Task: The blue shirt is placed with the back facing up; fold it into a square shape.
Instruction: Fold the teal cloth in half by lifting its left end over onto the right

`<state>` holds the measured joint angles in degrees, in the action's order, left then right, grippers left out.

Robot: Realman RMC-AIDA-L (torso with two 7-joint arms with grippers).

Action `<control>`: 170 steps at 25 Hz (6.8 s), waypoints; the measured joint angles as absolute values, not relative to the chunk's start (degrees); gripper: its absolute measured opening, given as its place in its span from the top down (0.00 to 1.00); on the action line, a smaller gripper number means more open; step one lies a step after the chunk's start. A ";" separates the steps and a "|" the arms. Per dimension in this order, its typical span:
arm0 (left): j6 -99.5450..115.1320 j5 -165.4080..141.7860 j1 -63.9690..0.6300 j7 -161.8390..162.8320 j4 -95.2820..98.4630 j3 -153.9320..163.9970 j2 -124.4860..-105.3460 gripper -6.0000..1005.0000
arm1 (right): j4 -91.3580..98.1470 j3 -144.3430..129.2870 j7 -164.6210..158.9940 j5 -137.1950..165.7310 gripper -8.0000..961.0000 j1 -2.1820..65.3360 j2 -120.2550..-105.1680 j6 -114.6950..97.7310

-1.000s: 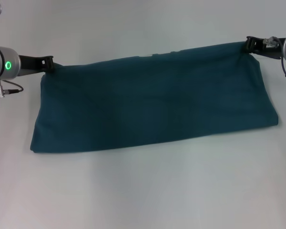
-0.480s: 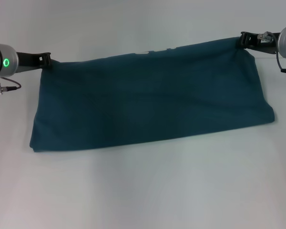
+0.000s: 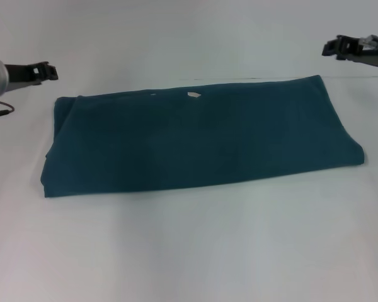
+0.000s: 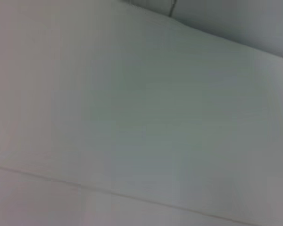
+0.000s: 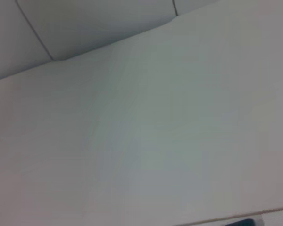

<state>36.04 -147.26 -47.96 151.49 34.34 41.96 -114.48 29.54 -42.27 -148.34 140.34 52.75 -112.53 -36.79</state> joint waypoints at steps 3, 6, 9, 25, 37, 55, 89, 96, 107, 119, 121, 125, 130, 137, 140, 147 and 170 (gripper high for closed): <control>37.28 -147.22 -47.27 151.51 35.51 40.89 -114.38 0.73 | 29.94 -42.18 -149.33 139.91 0.79 51.21 -111.83 -37.68; 41.33 -147.13 -46.17 151.52 37.04 39.28 -114.36 0.62 | 30.89 -42.02 -149.85 138.37 0.67 49.08 -110.96 -40.90; 48.59 -145.76 -43.93 151.52 41.22 36.27 -114.85 0.52 | 34.43 -41.61 -148.37 133.50 0.54 44.83 -110.10 -49.33; 79.93 -121.42 -24.88 150.62 46.10 26.21 -115.37 0.39 | 32.03 -31.18 -127.85 112.18 0.28 24.66 -107.33 -93.40; 75.91 -115.36 -22.92 149.15 36.11 24.38 -117.85 0.39 | 29.56 -33.28 -121.88 113.79 0.28 27.03 -108.43 -95.62; 67.13 -117.36 -24.35 149.47 30.95 25.56 -117.49 0.39 | 29.53 -32.74 -121.42 113.76 0.28 27.02 -108.98 -94.34; 69.02 -118.78 -21.72 153.78 33.14 25.13 -118.30 0.39 | 29.44 -32.69 -121.73 113.64 0.28 26.70 -108.98 -94.12; 68.38 -118.67 -21.71 154.22 33.13 25.11 -118.47 0.39 | 29.15 -32.69 -121.73 113.51 0.28 26.69 -108.98 -94.12; 66.73 -118.75 -22.74 154.43 31.58 25.14 -118.52 0.39 | 28.88 -32.69 -121.73 113.36 0.28 26.65 -108.98 -93.69; 65.09 -118.52 -26.44 153.73 29.73 25.39 -118.14 0.39 | 28.83 -32.69 -121.68 113.35 0.28 26.66 -109.06 -93.59; 65.80 -118.19 -27.11 153.00 29.91 25.20 -118.11 0.39 | 28.83 -32.69 -121.67 113.35 0.28 26.75 -109.08 -93.59; 69.74 -115.93 -26.67 150.67 31.66 24.66 -118.07 0.39 | 28.83 -32.69 -121.70 113.35 0.28 26.86 -109.07 -93.59; 69.84 -115.54 -24.20 150.72 31.83 24.48 -118.32 0.39 | 28.83 -32.64 -121.71 113.38 0.28 26.71 -109.07 -93.13; 68.01 -117.81 -24.82 151.32 30.99 25.10 -118.30 0.39 | 28.83 -32.60 -121.73 113.38 0.28 26.83 -109.07 -92.74; 67.81 -118.16 -25.59 151.34 29.87 25.49 -118.14 0.39 | 28.83 -32.60 -121.73 113.40 0.28 26.88 -109.07 -92.72; 71.01 -118.81 -24.98 151.64 31.12 25.52 -117.99 0.39 | 28.83 -32.60 -121.73 113.39 0.28 26.82 -109.07 -92.73; 66.54 -120.41 -23.95 155.75 32.96 25.52 -118.26 0.39 | 28.21 -32.45 -121.82 113.28 0.28 26.68 -108.98 -92.77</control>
<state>66.54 -120.41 -23.95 155.75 32.96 25.51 -118.26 28.21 -32.45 -121.82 113.28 26.68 -108.98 -92.77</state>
